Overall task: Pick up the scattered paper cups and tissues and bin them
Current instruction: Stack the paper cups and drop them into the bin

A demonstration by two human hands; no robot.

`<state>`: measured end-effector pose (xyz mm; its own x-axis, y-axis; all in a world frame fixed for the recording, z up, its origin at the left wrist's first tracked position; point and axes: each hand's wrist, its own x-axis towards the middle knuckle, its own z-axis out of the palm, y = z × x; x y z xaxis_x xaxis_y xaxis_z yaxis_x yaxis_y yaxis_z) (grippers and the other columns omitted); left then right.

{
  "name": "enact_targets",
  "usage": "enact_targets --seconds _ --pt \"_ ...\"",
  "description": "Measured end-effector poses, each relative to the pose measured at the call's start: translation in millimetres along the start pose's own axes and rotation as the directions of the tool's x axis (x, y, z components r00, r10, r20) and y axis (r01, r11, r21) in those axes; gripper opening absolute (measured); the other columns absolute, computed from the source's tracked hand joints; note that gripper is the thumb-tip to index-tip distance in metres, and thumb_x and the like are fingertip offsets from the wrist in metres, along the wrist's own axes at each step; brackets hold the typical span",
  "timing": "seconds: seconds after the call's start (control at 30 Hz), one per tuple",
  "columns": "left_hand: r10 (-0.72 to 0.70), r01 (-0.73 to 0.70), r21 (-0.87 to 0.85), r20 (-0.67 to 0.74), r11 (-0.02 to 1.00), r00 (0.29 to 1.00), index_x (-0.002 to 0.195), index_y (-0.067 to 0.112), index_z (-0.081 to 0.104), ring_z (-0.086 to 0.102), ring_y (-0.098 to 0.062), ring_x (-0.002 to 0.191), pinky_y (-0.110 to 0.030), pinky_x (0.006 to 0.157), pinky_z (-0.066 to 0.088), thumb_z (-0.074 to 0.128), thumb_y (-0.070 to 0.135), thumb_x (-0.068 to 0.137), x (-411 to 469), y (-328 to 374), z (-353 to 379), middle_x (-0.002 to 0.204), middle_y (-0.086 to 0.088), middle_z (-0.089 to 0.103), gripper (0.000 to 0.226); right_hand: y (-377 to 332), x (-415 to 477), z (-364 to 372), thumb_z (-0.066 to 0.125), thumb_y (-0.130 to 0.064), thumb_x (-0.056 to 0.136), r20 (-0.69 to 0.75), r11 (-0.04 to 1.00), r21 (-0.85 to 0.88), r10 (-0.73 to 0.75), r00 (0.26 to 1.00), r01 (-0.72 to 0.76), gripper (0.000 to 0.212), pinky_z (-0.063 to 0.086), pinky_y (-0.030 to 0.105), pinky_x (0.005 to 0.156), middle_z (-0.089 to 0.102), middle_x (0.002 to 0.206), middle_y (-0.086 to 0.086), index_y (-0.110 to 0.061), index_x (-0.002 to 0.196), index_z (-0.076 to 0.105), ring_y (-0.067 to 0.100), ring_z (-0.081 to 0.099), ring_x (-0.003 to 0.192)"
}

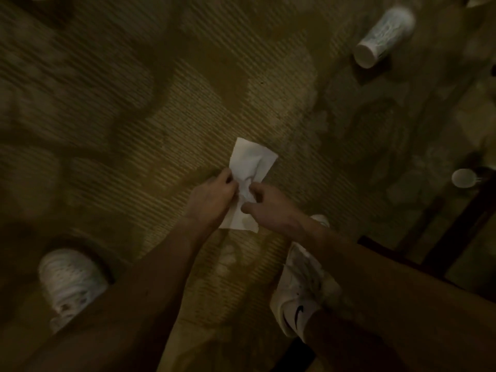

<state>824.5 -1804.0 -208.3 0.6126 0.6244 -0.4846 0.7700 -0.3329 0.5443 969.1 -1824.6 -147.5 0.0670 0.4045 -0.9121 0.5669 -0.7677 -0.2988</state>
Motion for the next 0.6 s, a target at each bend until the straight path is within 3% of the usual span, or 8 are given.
enact_targets --seconds 0.07,0.13,0.23,0.37,0.47,0.53,0.6 --pt "-0.114 0.095 -0.275 -0.051 0.957 0.992 0.103 0.007 0.065 0.057 -0.021 0.093 -0.030 0.073 0.041 0.054 0.023 0.100 1 2 -17 0.114 -0.006 0.055 0.019 -20 -6 0 0.064 -0.017 0.089 -0.036 0.989 0.143 0.025 0.999 -0.020 0.045 0.046 0.011 0.070 0.063 0.124 0.006 -0.009 0.133 0.055 0.009 0.061 0.093" --pt "-0.245 0.182 -0.504 -0.061 0.844 0.968 0.093 0.008 0.063 0.054 -0.016 0.084 -0.024 0.069 0.038 0.056 0.022 0.099 0 2 -43 0.101 -0.003 0.055 0.017 -45 -11 -2 0.066 -0.006 0.086 -0.096 0.937 0.349 0.071 0.993 -0.033 0.044 0.054 0.022 0.078 0.067 0.119 0.007 -0.011 0.129 0.057 0.016 0.066 0.098" --pt "-0.430 0.306 -0.769 0.045 0.562 0.902 0.079 0.016 0.059 0.053 -0.007 0.066 -0.011 0.050 0.037 0.059 0.020 0.095 -12 -3 -95 0.077 0.005 0.058 0.017 -95 -27 -12 0.065 -0.005 0.088 -0.141 0.897 0.442 0.054 0.989 0.014 0.034 0.060 0.030 0.073 0.071 0.104 0.004 -0.013 0.121 0.061 0.016 0.071 0.090" --pt "-0.573 0.316 -0.918 0.128 0.242 0.810 0.071 0.016 0.060 0.055 -0.002 0.054 -0.020 0.044 0.042 0.060 0.022 0.088 -40 -16 -178 0.066 0.007 0.061 0.018 -174 -61 -22 0.067 -0.021 0.091 -0.199 0.944 0.267 -0.142 0.970 0.193 0.004 0.055 0.018 0.060 0.073 0.080 -0.008 -0.023 0.093 0.070 0.001 0.070 0.070" --pt "-0.632 0.306 -0.947 0.180 0.096 0.754 0.084 0.016 0.066 0.060 -0.007 0.062 -0.021 0.044 0.044 0.059 0.029 0.087 -62 -28 -238 0.076 0.005 0.066 0.015 -238 -88 -23 0.067 -0.030 0.090 -0.228 0.961 0.090 -0.237 0.944 0.263 0.012 0.051 0.015 0.057 0.071 0.075 -0.012 -0.032 0.079 0.068 -0.005 0.067 0.067" --pt "-0.632 0.329 -0.942 0.213 0.071 0.746 0.101 0.016 0.068 0.067 -0.014 0.082 -0.029 0.061 0.054 0.057 0.043 0.084 -73 -37 -274 0.094 0.001 0.069 0.033 -278 -102 -22 0.069 -0.035 0.088 -0.198 0.959 0.024 -0.273 0.941 0.283 0.016 0.047 0.009 0.052 0.069 0.073 -0.013 -0.031 0.073 0.066 -0.010 0.063 0.067" --pt "-0.628 0.314 -0.948 0.213 0.053 0.749 0.105 0.011 0.070 0.070 -0.020 0.091 -0.039 0.077 0.057 0.058 0.054 0.082 -80 -46 -305 0.099 -0.006 0.072 0.051 -314 -109 -23 0.072 -0.033 0.086 -0.155 0.952 -0.013 -0.304 0.940 0.306 0.017 0.049 0.013 0.055 0.069 0.071 -0.009 -0.026 0.071 0.067 -0.005 0.063 0.065"
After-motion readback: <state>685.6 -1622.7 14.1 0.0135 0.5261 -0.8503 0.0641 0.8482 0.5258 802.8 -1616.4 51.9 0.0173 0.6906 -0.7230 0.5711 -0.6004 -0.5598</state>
